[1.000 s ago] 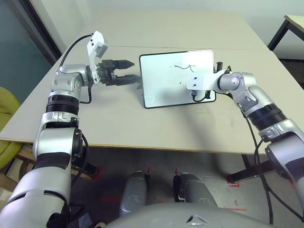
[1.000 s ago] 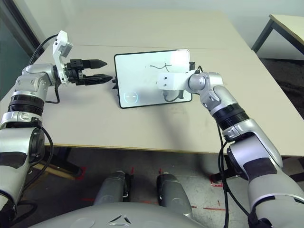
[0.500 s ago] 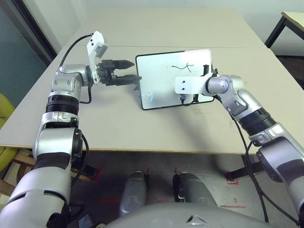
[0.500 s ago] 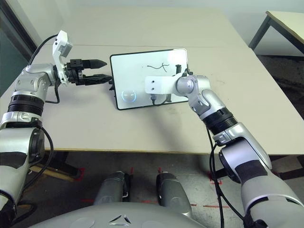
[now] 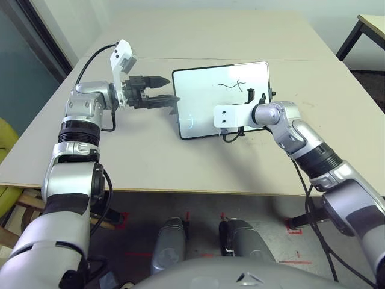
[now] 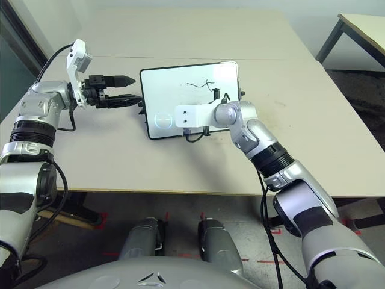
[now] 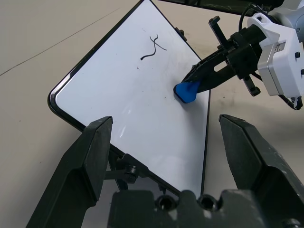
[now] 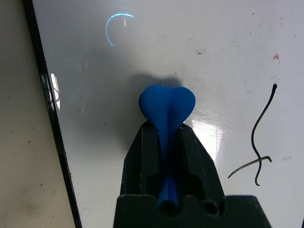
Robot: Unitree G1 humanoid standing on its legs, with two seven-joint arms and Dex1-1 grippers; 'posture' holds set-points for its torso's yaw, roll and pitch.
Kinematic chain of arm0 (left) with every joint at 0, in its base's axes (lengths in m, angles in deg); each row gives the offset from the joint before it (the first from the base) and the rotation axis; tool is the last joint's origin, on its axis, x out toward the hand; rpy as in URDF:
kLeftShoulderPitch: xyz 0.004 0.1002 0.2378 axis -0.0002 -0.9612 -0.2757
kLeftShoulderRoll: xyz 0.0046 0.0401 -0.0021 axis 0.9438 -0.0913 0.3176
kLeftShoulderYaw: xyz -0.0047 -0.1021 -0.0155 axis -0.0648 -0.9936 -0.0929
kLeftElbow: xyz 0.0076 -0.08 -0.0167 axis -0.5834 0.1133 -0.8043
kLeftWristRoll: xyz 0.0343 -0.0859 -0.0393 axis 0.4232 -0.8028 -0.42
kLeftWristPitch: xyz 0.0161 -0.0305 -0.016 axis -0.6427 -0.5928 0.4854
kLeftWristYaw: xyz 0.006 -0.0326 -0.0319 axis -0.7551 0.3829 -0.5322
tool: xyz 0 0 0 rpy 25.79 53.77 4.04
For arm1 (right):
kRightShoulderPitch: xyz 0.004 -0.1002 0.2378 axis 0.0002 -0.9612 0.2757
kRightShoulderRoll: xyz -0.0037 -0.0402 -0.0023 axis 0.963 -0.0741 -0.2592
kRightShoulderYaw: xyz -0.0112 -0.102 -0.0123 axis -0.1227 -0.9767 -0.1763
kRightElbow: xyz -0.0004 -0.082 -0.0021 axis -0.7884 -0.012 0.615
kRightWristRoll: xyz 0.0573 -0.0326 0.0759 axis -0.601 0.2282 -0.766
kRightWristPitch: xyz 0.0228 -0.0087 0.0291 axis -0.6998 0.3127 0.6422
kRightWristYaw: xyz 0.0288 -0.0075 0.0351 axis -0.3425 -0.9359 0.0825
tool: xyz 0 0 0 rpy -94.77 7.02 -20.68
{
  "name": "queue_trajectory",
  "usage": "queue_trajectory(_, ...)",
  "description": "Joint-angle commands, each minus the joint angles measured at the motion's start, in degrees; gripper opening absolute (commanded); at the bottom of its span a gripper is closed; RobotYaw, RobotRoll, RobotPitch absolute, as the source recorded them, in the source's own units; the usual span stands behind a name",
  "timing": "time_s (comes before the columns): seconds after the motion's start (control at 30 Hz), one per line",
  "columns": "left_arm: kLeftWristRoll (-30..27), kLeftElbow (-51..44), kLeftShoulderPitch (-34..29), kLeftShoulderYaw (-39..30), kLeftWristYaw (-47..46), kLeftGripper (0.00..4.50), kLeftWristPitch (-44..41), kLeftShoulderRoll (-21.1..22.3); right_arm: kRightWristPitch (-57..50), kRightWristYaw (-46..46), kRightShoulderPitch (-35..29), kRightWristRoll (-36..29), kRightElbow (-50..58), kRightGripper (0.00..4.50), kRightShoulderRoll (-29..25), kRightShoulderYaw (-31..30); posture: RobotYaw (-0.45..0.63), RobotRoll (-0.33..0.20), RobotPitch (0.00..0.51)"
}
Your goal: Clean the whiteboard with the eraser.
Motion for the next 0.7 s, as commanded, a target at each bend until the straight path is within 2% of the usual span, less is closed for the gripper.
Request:
queue_trajectory(0.03,-0.4,-0.5,-0.4,-0.1,-0.1,4.50,0.1,0.1,0.2,0.2,-0.3,0.5,-2.4,0.24,-2.0,0.5,0.14,0.000,0.067)
queue_trajectory(0.4,-0.1,0.7,0.3,0.0,-0.1,4.50,0.8,-0.4,1.9,2.2,1.4,-0.7,-7.5,0.23,-7.4,4.2,0.12,0.000,0.058)
queue_trajectory(0.7,-0.1,0.8,0.5,0.1,-0.1,4.50,0.9,-0.5,-0.7,2.2,4.2,-4.8,-9.0,0.23,-6.7,8.3,0.12,0.000,0.061)
